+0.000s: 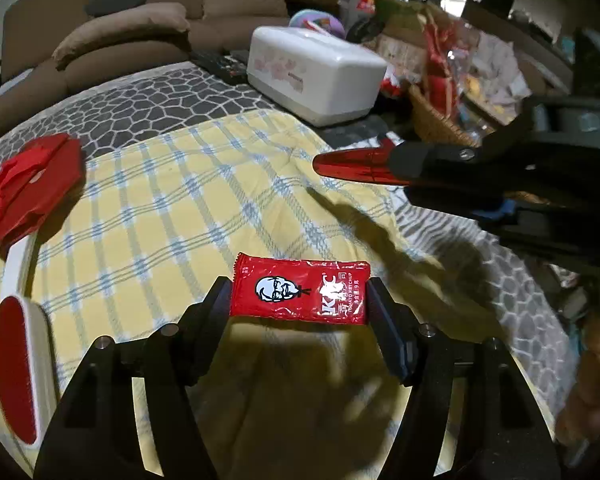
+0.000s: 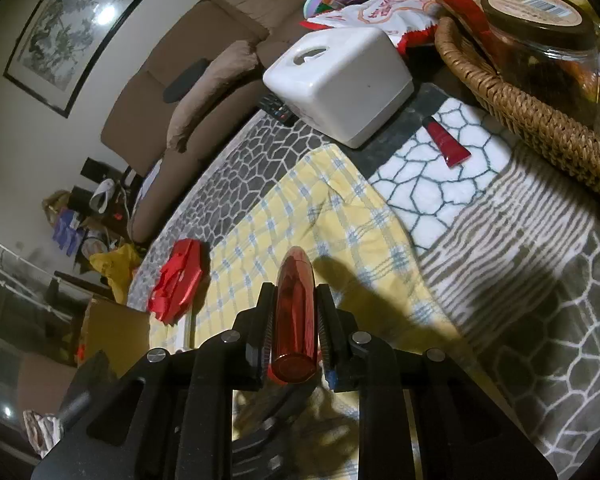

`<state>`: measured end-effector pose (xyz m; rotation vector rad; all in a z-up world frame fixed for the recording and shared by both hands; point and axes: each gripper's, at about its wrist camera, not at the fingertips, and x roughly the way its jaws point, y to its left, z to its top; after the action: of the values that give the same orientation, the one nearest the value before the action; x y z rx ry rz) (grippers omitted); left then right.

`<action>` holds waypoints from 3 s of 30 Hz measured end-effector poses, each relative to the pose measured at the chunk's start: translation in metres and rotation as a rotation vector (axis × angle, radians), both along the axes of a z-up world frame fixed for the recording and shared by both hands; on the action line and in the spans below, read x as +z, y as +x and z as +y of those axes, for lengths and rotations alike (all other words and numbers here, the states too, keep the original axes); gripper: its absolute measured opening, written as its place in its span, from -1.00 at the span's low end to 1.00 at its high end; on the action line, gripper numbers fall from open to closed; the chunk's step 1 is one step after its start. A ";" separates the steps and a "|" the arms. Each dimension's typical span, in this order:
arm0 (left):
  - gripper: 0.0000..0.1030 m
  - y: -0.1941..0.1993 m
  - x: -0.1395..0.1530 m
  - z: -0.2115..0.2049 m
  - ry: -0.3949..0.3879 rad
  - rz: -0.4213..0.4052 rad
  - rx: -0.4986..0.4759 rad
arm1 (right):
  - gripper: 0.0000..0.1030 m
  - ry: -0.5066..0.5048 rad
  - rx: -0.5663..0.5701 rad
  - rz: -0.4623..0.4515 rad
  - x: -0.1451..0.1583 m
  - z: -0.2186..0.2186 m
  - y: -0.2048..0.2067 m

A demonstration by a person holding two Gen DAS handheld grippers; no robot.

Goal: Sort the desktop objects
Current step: 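Carry the KFC packet in the left tool and the tube in the right tool toward the box, then open the left tool over the box to drop the packet while the right tool drops the tube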

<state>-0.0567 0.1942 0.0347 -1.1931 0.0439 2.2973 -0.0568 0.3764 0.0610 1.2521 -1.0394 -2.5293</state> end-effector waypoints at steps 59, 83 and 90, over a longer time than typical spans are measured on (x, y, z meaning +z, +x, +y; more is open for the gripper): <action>0.26 0.083 0.117 -0.470 0.139 0.079 0.610 | -0.62 -0.055 0.615 0.172 0.077 -0.409 0.029; 0.26 0.090 0.099 -0.520 0.168 0.033 0.667 | -0.36 0.206 0.816 0.195 0.057 -0.512 0.068; 0.26 0.088 0.099 -0.510 0.150 0.035 0.641 | -0.27 0.150 0.714 0.207 0.074 -0.475 0.051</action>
<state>0.0312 -0.3161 0.1333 -1.2081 -0.5644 2.7967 -0.0059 -0.0990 0.1354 1.0990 -0.2766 -2.1232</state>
